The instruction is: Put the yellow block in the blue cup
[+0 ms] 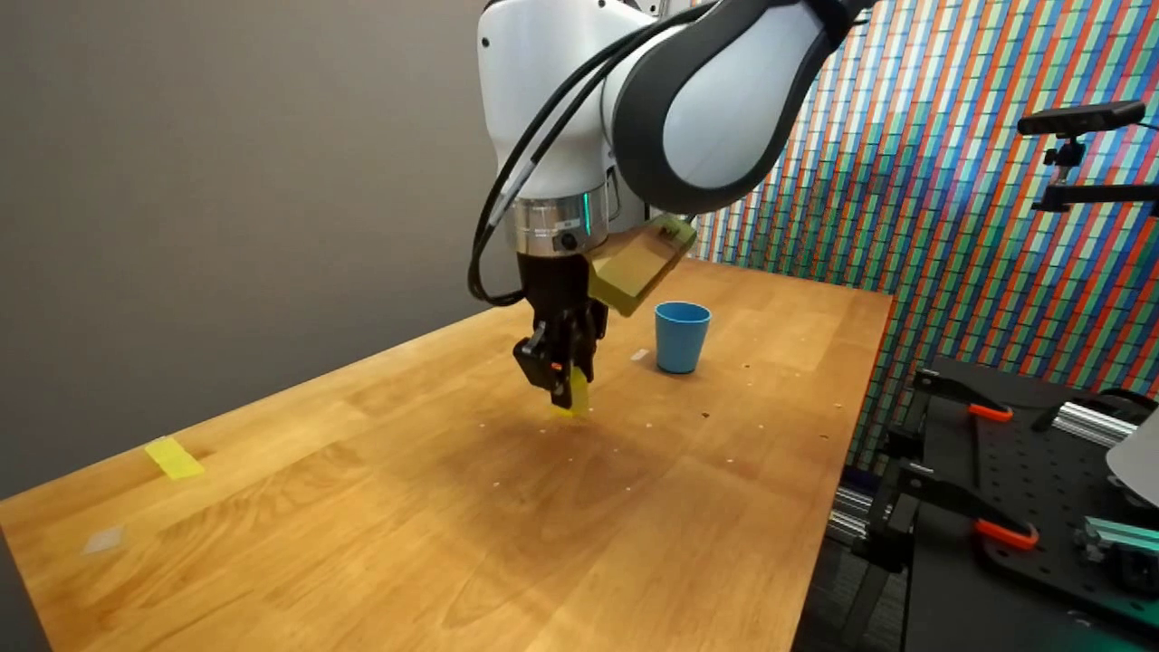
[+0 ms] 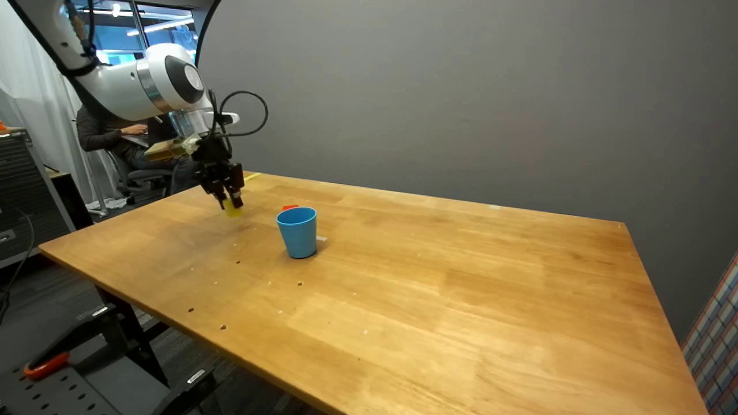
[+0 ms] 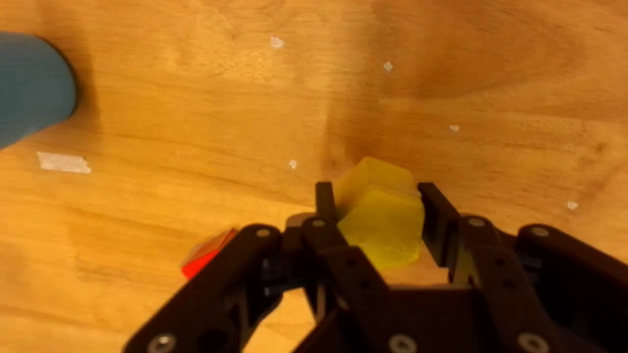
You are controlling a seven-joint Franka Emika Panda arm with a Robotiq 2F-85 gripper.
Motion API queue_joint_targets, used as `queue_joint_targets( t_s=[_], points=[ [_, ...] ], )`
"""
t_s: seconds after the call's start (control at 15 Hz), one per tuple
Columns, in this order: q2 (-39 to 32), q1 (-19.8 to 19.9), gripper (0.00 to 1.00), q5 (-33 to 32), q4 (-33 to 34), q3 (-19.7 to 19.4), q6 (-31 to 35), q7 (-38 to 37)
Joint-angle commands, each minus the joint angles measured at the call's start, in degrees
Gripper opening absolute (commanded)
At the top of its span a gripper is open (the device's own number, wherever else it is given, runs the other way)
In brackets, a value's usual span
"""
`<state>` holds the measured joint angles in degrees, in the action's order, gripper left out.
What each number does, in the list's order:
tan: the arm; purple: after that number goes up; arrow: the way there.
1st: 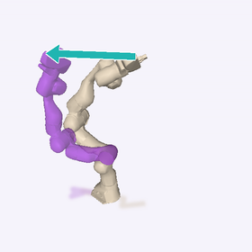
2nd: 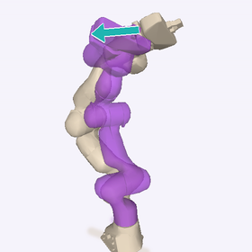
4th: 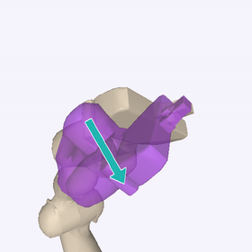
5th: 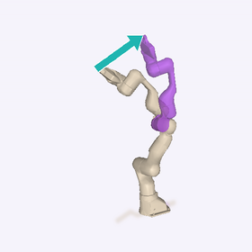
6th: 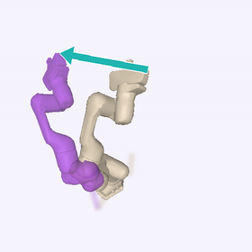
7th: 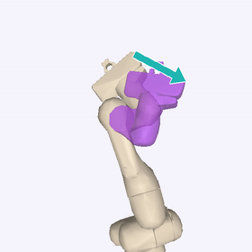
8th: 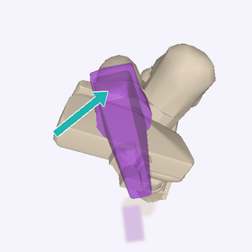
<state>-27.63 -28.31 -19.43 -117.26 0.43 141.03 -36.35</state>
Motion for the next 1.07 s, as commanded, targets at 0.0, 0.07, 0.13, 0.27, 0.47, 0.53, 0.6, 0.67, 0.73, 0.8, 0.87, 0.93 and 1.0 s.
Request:
queue_joint_targets(
  t_s=[0.0,0.07,0.13,0.27,0.47,0.53,0.6,0.67,0.73,0.8,0.87,0.93,1.0],
  points=[
    [13.58,-1.88,0.2,-6.1,-9.01,-2.58,0.38,-10.99],
    [16.67,-1.41,0.2,-8.35,-10.64,-2.4,-0.46,-14.43],
    [19.99,-0.39,0.2,-10.62,-12.71,-2.03,-1.23,-17.82],
    [26.32,2.13,0.2,-15.59,-16.7,-0.77,-4.58,-24.66],
    [32.27,8.02,0.2,-17.92,-20.8,2.11,-10.36,-30.75],
    [33.16,9.95,0.2,-16.17,-21.46,2.81,-12.32,-30.78],
    [33.74,11.81,0.2,-15.2,-21.97,3.29,-13.8,-30.43],
    [33.89,13.46,0.2,-13.0,-22.23,3.72,-14.63,-28.62],
    [33.97,14.75,0.2,-11.54,-22.46,3.98,-14.76,-27.53],
    [33.5,15.86,0.2,-9.86,-22.32,4.18,-14.58,-26.38],
    [32.96,16.86,0.2,-9.05,-22.27,4.38,-13.96,-26.07],
    [32.15,17.62,0.2,-8.56,-22.01,4.66,-13.05,-25.86],
    [31.46,18.21,0.2,-8.39,-21.71,4.89,-12.5,-25.84]
  ],
)
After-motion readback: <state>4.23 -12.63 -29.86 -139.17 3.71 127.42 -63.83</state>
